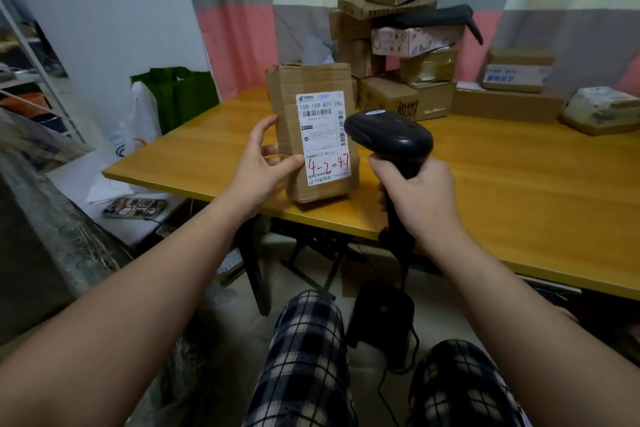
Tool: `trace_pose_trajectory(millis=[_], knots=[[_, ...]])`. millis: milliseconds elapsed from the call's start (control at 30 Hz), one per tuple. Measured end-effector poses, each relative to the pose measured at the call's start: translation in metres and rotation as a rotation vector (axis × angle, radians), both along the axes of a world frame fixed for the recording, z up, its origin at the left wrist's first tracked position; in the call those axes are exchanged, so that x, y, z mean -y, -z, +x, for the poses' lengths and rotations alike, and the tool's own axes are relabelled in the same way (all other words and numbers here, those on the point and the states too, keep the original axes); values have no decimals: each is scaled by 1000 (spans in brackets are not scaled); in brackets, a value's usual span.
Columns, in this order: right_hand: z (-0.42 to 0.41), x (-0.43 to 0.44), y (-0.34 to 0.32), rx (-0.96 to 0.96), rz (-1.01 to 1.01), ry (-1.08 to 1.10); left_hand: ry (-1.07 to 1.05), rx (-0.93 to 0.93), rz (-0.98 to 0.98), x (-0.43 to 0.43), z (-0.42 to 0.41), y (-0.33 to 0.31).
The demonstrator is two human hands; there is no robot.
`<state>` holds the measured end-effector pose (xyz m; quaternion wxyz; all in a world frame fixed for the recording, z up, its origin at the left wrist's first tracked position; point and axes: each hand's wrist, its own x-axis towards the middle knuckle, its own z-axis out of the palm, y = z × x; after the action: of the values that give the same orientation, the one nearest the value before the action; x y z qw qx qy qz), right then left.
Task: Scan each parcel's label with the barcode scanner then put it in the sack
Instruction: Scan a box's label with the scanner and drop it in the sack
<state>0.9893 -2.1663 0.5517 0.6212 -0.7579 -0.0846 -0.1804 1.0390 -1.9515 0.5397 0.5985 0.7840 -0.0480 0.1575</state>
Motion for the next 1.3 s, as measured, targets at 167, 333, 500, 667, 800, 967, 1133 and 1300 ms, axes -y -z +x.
trace_pose_trajectory(millis=[167,333,500,667,800,967,1133,1300], knots=[[-6,-1,-5,-18,7,-35,-12,-1,-11,0,3,2],[-7,-1,-5,-29,-12,-38,-20,-13,1,1,3,1],[-6,-1,-5,-20,-42,-30,-30,-9,-6,3,3,1],[-5,-2,-4,-7,-30,-38,-45,9,-24,6,1,2],[-5,-9,-4,-7,1,-74,-45,35,-86,3,-7,4],[-13,-44,6,-18,8,-247,-143,95,-240,-26,-56,8],[-30,-112,36,-107,-82,-547,-401,127,-413,-75,-138,46],[-51,-192,69,-221,-134,-749,-797,114,-363,-129,-215,89]])
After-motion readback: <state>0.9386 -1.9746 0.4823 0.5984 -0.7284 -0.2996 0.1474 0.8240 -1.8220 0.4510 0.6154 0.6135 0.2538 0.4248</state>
